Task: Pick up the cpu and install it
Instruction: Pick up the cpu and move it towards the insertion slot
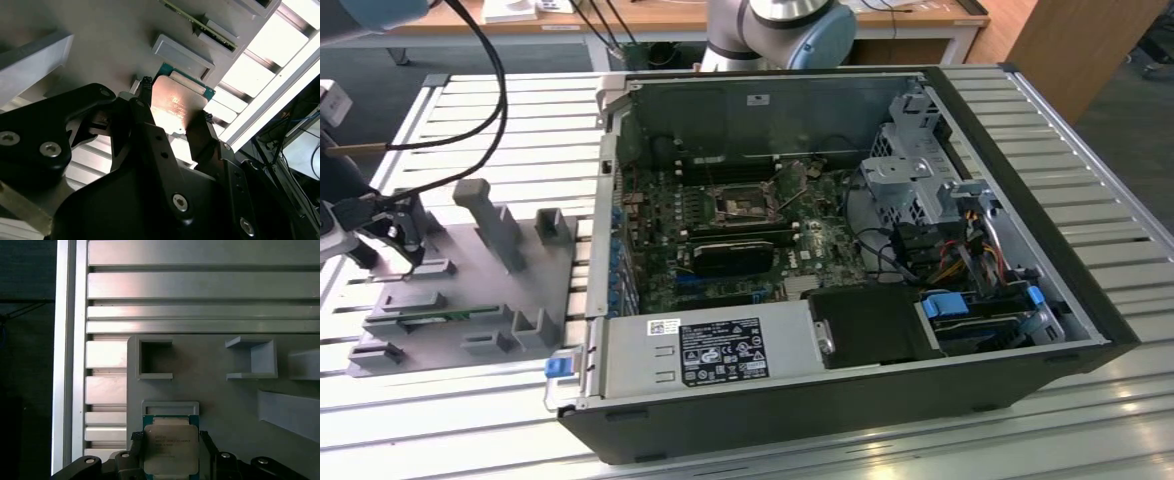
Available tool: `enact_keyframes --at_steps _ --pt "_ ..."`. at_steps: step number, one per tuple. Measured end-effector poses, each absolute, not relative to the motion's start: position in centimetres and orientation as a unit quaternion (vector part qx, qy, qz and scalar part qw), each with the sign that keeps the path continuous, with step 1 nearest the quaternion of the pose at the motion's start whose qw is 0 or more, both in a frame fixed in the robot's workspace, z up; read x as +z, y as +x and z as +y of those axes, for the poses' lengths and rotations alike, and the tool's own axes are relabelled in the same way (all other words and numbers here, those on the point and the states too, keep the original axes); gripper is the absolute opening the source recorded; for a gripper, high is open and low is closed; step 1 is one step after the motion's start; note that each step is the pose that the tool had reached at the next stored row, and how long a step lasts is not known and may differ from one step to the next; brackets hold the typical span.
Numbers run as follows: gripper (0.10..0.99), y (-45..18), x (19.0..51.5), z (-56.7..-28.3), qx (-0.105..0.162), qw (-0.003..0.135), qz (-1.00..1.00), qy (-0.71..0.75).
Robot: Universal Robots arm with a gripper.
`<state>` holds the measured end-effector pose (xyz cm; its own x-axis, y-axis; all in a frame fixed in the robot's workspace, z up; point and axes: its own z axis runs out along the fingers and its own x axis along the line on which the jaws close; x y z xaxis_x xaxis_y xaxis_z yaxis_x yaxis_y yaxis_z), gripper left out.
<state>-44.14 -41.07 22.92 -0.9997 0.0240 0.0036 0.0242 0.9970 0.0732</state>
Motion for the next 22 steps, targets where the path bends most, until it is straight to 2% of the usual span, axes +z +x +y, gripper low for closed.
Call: enact_keyframes --at_steps 22 --pt "0.525 -44.1 24.3 -41.1 -0.037 0.001 -0.999 -0.012"
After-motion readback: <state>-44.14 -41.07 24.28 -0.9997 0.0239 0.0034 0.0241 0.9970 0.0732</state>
